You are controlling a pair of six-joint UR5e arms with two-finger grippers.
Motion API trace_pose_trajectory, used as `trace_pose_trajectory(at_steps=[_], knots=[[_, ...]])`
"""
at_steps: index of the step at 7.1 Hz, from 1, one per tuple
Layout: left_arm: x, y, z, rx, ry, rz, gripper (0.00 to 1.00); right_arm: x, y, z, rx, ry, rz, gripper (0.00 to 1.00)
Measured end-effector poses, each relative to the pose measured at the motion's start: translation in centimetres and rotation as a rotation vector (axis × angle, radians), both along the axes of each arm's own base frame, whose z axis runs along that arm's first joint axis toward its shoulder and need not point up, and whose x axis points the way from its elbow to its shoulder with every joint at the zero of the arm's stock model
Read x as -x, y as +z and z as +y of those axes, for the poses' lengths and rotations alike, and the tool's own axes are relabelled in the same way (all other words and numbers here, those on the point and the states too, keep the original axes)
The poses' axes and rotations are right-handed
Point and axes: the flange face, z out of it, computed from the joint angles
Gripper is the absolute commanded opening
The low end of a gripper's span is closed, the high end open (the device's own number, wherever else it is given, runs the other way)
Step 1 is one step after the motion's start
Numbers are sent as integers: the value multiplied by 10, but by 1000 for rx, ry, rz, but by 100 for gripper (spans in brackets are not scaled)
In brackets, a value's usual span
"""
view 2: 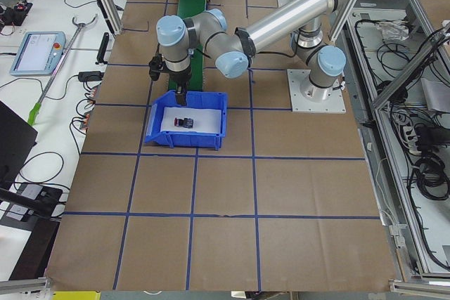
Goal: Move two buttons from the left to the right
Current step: 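Lower the left gripper and grasp the red-capped push button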
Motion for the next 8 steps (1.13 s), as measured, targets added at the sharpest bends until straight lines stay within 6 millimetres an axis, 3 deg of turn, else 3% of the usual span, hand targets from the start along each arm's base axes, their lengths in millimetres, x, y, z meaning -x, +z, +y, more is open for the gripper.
trace_pose_trajectory(at_steps=[5,8], knots=[[-23,-61,-22,12,1,4,100,-1,0,-2,-1,-1,0,100],[-17,-122,-15,48,3,-16,100,-1,-1,-4,-3,-1,-1,100]])
